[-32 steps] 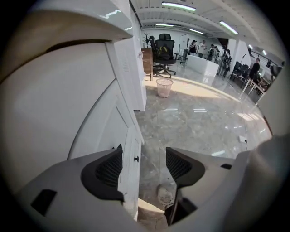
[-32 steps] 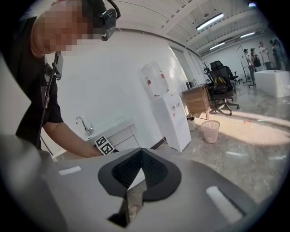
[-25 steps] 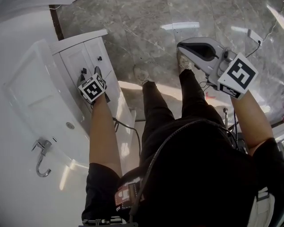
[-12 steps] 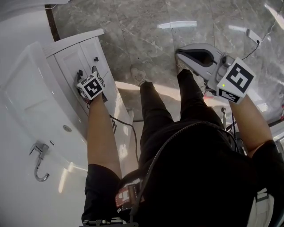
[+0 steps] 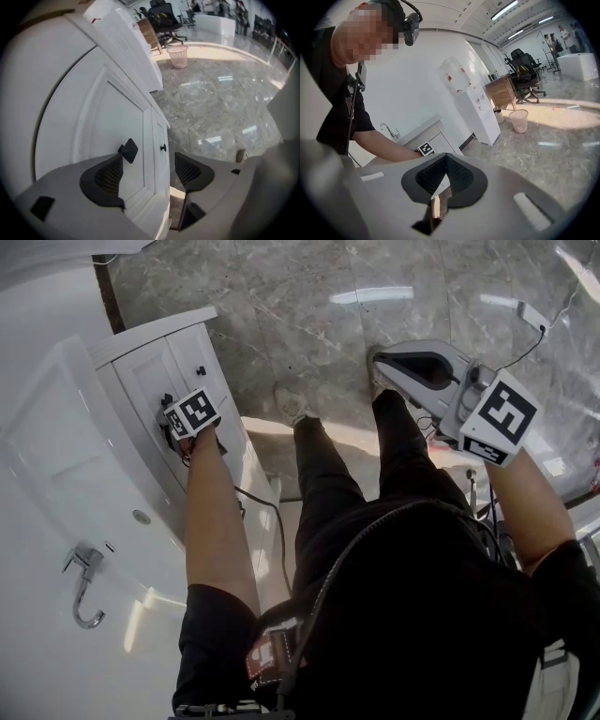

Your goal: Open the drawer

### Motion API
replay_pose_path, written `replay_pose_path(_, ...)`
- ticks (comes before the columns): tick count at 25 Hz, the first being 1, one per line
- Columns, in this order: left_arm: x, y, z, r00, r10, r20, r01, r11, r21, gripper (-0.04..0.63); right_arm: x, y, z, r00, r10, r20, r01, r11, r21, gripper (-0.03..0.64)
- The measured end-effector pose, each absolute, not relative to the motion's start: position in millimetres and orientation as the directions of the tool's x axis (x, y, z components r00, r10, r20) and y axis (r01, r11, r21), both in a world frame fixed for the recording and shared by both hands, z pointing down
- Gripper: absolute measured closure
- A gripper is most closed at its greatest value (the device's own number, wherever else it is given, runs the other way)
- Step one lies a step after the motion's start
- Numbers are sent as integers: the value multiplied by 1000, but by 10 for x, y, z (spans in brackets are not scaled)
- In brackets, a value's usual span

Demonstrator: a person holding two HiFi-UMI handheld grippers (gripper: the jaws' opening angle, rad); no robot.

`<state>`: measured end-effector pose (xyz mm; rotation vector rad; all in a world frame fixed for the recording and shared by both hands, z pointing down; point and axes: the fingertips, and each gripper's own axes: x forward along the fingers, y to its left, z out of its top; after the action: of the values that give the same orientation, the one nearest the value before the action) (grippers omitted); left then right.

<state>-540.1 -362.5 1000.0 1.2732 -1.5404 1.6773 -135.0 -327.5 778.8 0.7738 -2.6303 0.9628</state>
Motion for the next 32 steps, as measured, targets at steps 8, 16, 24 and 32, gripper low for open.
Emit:
replay_pose_path(8,-5374,-3644,9996,-380,-255,889,-884,-184,-431,263,-1304,-3263,7809,-830,-401,388,-557,632,-538,617)
replay_pose_path(16,-5342,-3620,9976,-347,-264,900,-889,-212,-405,264,-1253,-3243,7808,-826,-407,390,-564,621,-544,617)
replay_pose_path(24,-5296,-3575,9969,-293,-230,928,-923,-186,-338,264,-1287,-3217,7824,-830,-402,388,-558,619,-553,617)
replay_pose_path(32,-4851,-3542,9946,-264,-253,931,-939,-153,-308,264,-1286,-3258,7807,-827,-402,394,-562,617,-550,617)
